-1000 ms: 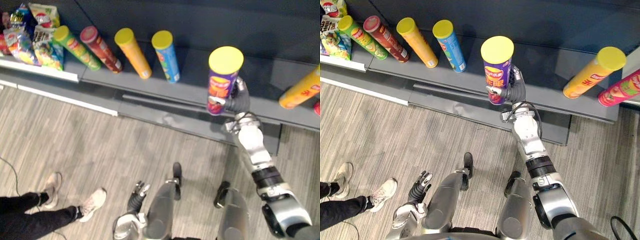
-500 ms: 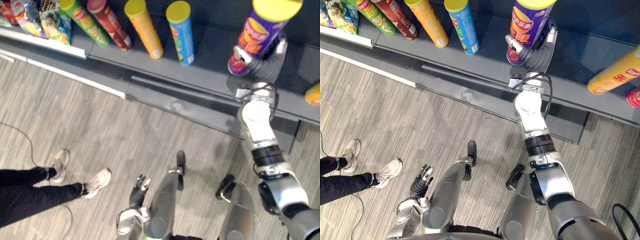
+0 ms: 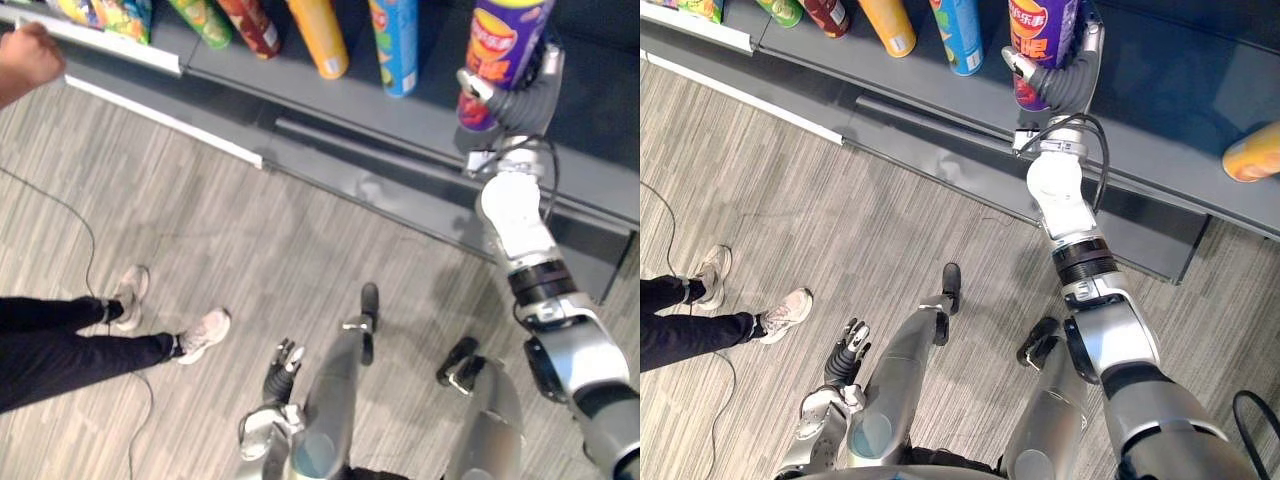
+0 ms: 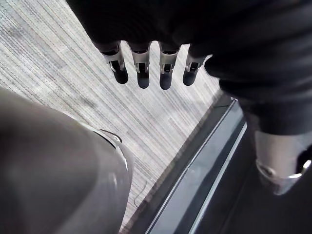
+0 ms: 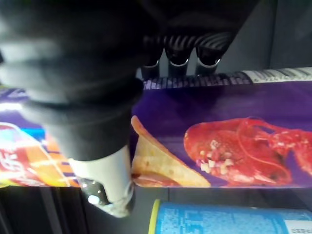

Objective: Put the gum and the chips on the shelf.

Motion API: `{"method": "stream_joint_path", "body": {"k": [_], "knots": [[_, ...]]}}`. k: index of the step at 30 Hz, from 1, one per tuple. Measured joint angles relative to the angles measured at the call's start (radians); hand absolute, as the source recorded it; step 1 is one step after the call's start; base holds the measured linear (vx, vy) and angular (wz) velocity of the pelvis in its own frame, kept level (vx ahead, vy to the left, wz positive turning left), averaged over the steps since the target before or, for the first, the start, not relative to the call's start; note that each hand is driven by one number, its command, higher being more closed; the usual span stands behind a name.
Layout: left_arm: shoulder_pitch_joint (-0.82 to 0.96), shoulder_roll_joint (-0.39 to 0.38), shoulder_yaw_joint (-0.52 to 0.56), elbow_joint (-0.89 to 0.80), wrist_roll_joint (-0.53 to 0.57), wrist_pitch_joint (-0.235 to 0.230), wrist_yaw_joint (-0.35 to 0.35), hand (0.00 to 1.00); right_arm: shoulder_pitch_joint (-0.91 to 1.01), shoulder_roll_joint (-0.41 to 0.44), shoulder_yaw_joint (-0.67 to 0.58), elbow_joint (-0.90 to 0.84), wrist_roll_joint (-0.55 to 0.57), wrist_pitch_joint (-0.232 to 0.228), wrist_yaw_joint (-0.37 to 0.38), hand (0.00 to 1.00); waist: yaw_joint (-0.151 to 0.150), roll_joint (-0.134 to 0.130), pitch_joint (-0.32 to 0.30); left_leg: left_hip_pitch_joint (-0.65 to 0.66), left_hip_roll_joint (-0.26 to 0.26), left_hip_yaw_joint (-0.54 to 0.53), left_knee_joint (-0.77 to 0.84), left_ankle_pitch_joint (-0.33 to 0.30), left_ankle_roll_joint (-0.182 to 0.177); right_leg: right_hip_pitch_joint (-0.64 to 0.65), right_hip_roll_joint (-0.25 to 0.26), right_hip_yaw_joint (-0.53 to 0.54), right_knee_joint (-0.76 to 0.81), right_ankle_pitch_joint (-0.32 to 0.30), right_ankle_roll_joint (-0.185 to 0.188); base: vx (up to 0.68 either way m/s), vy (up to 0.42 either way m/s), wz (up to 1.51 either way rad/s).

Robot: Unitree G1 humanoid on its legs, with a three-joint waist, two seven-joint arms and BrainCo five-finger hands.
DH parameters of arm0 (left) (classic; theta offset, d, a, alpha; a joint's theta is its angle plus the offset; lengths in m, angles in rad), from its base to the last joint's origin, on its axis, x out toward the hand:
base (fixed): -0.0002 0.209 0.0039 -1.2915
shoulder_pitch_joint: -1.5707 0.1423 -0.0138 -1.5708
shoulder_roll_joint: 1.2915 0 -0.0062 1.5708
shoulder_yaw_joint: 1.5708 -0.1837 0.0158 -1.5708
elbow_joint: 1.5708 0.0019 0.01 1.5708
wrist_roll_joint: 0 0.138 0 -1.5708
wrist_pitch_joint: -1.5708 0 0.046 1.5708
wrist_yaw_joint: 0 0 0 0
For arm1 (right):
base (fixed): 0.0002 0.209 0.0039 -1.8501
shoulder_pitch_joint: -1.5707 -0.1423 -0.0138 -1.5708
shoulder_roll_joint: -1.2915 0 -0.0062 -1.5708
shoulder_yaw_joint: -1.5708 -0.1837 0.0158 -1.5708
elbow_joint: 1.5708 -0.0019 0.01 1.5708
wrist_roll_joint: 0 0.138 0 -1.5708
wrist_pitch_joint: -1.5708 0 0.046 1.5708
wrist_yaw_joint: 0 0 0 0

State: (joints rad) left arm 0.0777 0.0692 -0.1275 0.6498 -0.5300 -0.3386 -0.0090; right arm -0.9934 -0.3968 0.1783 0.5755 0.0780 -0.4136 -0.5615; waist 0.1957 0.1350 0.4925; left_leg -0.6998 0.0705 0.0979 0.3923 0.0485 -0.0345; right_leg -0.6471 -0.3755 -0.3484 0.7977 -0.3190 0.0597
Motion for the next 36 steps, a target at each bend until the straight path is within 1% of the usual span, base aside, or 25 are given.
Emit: {"method": "stream_joint_path", "body": {"k": [2,4,7,12,15,16,18,19,22,24,27,29,30,32,36], "knots": [[0.0,0.0,-0.003,-0.003,-0.014,-0.002,0.002,0.0,-0.012,-0.006,0.008,0.028,0.0,0.0,-0.004,1.0,0.001,0.001,0.001,-0.017,0.001,-0.001,0.013,0.001,0.0,-0.013,0.0,0.0,0.006,0.0,0.0,0.0,-0.047,0.01],[0.0,-0.003,-0.004,-0.008,-0.019,-0.003,0.002,0.0,-0.028,-0.014,0.012,0.057,0.0,0.001,-0.008,1.0,0.003,0.011,0.006,-0.032,0.008,-0.002,0.032,-0.001,0.002,-0.019,0.004,-0.001,0.01,0.0,0.0,0.0,-0.043,-0.03],[0.0,-0.005,-0.004,-0.015,-0.019,-0.014,0.001,0.0,-0.047,-0.033,0.029,0.072,0.0,0.001,-0.024,1.0,0.006,0.011,0.006,-0.059,0.011,-0.002,0.046,-0.007,-0.003,-0.045,0.005,0.002,0.019,0.0,-0.001,-0.01,-0.038,-0.03],[-0.003,-0.007,-0.005,-0.023,-0.04,-0.023,0.002,0.0,-0.083,-0.057,0.048,0.115,0.001,0.001,-0.027,1.0,0.01,0.013,0.007,-0.099,0.017,-0.001,0.073,-0.016,0.002,-0.086,0.006,0.01,0.042,-0.002,-0.005,0.01,-0.057,-0.03],[-0.009,-0.013,-0.004,-0.024,-0.058,-0.023,-0.007,0.0,-0.084,-0.083,0.065,0.12,0.001,0.001,-0.038,1.0,0.019,0.024,0.013,-0.122,0.022,0.0,0.093,-0.021,0.004,-0.108,0.008,0.017,0.055,-0.003,-0.007,0.0,-0.051,-0.05],[-0.013,-0.02,-0.003,-0.024,-0.058,-0.023,-0.012,0.0,-0.085,-0.091,0.066,0.131,0.001,0.001,-0.044,1.0,0.026,0.026,0.013,-0.131,0.024,0.002,0.101,-0.024,0.005,-0.12,0.008,0.021,0.063,-0.005,-0.009,0.0,-0.051,-0.03],[-0.014,-0.024,-0.001,-0.027,-0.059,-0.026,-0.018,0.0,-0.087,-0.099,0.066,0.143,0.001,0.0,-0.054,1.0,0.029,0.028,0.014,-0.146,0.025,0.002,0.101,-0.022,0.006,-0.137,0.008,0.022,0.069,-0.005,-0.009,0.0,-0.058,0.0],[-0.015,-0.027,0.001,-0.027,-0.06,-0.031,-0.023,0.0,-0.088,-0.099,0.066,0.146,0.001,-0.008,-0.07,1.0,0.03,0.029,0.015,-0.154,0.026,0.002,0.102,-0.02,0.006,-0.145,0.008,0.023,0.073,-0.006,-0.011,0.0,-0.052,0.01],[-0.015,-0.027,0.001,-0.026,-0.077,-0.036,-0.039,0.0,-0.115,-0.103,0.069,0.147,0.0,-0.009,-0.077,1.0,0.03,0.029,0.015,-0.169,0.028,0.003,0.103,-0.016,0.006,-0.164,0.008,0.024,0.078,-0.006,-0.011,0.01,-0.051,-0.01],[-0.015,-0.028,0.0,-0.027,-0.086,-0.044,-0.04,0.0,-0.125,-0.134,0.076,0.147,0.0,-0.01,-0.096,1.0,0.033,0.033,0.017,-0.182,0.029,0.001,0.105,-0.015,0.006,-0.175,0.009,0.024,0.079,-0.006,-0.011,0.02,-0.058,0.02],[-0.019,-0.03,-0.002,-0.028,-0.097,-0.047,-0.043,0.0,-0.151,-0.15,0.075,0.146,0.0,-0.009,-0.112,1.0,0.033,0.036,0.018,-0.2,0.032,0.003,0.113,-0.016,0.006,-0.192,0.011,0.026,0.079,-0.005,-0.011,0.03,-0.042,-0.03],[-0.027,-0.032,-0.004,-0.027,-0.097,-0.047,-0.042,0.0,-0.156,-0.167,0.075,0.145,0.0,-0.011,-0.115,1.0,0.038,0.039,0.019,-0.207,0.034,0.004,0.121,-0.017,0.004,-0.199,0.013,0.029,0.082,-0.005,-0.011,0.03,-0.043,-0.05],[-0.035,-0.032,-0.009,-0.025,-0.096,-0.046,-0.041,0.0,-0.16,-0.179,0.075,0.145,0.0,-0.011,-0.128,1.0,0.046,0.039,0.019,-0.21,0.037,0.006,0.124,-0.017,0.005,-0.203,0.015,0.031,0.083,-0.005,-0.011,0.03,-0.05,-0.07],[-0.035,-0.031,-0.012,-0.026,-0.097,-0.051,-0.041,0.0,-0.161,-0.182,0.074,0.145,0.0,-0.01,-0.14,1.0,0.052,0.039,0.019,-0.213,0.044,0.006,0.133,-0.02,0.005,-0.203,0.02,0.032,0.083,-0.005,-0.012,0.04,-0.057,-0.08],[-0.037,-0.032,-0.014,-0.026,-0.106,-0.052,-0.039,0.0,-0.165,-0.187,0.074,0.145,0.0,-0.01,-0.153,1.0,0.053,0.039,0.019,-0.217,0.046,0.006,0.134,-0.02,0.005,-0.207,0.023,0.031,0.083,-0.006,-0.012,0.03,-0.059,-0.01]]}}
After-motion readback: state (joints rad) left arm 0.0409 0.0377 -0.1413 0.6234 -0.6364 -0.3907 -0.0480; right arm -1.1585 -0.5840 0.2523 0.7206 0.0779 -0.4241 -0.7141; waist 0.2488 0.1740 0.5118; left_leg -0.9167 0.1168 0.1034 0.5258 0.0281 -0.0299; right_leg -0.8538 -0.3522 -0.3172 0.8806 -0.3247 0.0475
